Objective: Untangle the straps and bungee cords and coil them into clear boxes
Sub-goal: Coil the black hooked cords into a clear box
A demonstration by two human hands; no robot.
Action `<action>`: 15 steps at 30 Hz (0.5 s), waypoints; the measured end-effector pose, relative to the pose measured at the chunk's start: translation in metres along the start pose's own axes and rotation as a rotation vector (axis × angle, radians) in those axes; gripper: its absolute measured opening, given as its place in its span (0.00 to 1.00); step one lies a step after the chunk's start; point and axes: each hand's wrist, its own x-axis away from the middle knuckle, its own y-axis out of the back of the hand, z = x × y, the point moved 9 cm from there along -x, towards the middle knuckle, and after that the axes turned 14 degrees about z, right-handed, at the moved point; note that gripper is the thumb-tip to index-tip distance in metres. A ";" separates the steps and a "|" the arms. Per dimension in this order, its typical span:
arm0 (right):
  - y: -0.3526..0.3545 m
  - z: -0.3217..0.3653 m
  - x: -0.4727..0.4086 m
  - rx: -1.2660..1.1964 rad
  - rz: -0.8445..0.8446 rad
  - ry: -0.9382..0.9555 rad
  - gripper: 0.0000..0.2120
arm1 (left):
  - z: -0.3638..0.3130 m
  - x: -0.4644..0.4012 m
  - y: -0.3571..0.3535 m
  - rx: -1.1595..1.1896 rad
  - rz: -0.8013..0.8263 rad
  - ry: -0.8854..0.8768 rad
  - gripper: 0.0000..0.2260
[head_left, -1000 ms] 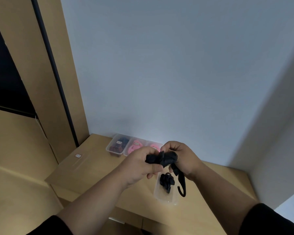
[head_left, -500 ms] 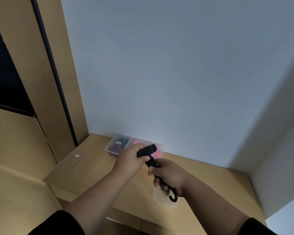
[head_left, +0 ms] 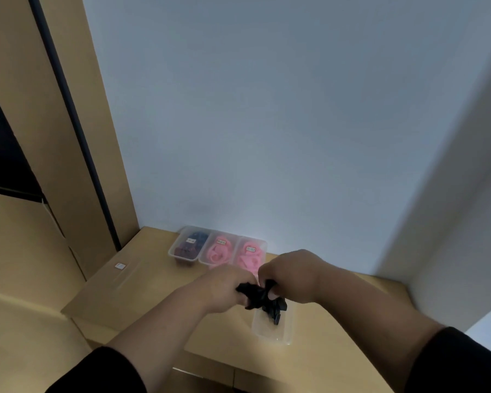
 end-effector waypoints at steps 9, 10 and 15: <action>0.009 -0.037 0.017 -1.021 -0.076 0.360 0.10 | -0.027 0.014 -0.003 0.555 0.021 -0.267 0.18; 0.006 -0.038 0.017 -1.103 -0.094 0.384 0.09 | -0.029 0.013 -0.003 0.605 0.022 -0.290 0.19; -0.019 -0.047 0.008 -1.481 -0.251 0.400 0.14 | -0.046 0.010 -0.008 0.793 0.051 -0.466 0.09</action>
